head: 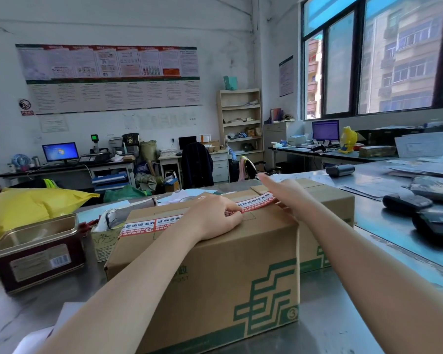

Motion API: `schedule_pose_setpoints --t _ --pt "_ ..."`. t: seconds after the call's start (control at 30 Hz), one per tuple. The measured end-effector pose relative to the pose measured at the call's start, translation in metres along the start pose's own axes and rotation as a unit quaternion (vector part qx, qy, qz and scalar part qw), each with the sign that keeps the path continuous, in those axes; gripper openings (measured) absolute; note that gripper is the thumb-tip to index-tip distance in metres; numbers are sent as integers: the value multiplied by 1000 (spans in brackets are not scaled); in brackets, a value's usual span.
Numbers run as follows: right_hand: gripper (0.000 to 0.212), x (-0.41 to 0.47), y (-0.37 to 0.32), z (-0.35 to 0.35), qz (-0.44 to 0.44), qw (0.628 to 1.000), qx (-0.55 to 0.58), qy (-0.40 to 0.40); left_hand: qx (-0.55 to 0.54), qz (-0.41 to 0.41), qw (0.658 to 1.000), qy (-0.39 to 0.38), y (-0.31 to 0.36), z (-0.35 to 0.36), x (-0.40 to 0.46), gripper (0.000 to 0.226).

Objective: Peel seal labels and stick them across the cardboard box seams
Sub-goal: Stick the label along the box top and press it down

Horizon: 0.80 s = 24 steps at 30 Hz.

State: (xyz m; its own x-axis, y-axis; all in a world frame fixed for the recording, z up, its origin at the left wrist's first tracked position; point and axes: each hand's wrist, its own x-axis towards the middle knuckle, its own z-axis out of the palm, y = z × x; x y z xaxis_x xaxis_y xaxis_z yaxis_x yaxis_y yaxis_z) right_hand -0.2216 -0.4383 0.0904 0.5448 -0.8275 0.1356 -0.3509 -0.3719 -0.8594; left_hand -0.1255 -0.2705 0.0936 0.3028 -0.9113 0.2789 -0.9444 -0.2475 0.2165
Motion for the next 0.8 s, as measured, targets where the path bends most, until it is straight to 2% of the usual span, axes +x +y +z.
schedule_pose_setpoints --t 0.07,0.1,0.33,0.53,0.6,0.7,0.77,0.8 --pt "36 2 1 4 -25 997 -70 -3 0 0 1000 0 0 0 0 37" --pt "28 4 4 4 -25 995 -96 5 -1 0 1000 1 0 1 0 37" --pt "25 5 15 2 8 995 -94 13 -13 -2 1000 -5 1 0 0 36" --pt "35 1 16 -3 16 996 -93 -2 -12 -2 1000 -3 2 -1 -1 36" --pt "29 -1 14 -4 -9 993 -120 12 -13 -3 1000 -3 3 -1 -2 36" --pt "19 -8 3 -1 -92 985 -143 37 -12 2 1000 7 3 -1 -3 35" --pt "23 -13 -6 3 -123 976 -179 -12 -10 7 1000 12 4 -2 -4 34" --pt "32 -16 -10 5 -122 968 -215 -37 -9 7 1000 14 4 -2 -5 33"
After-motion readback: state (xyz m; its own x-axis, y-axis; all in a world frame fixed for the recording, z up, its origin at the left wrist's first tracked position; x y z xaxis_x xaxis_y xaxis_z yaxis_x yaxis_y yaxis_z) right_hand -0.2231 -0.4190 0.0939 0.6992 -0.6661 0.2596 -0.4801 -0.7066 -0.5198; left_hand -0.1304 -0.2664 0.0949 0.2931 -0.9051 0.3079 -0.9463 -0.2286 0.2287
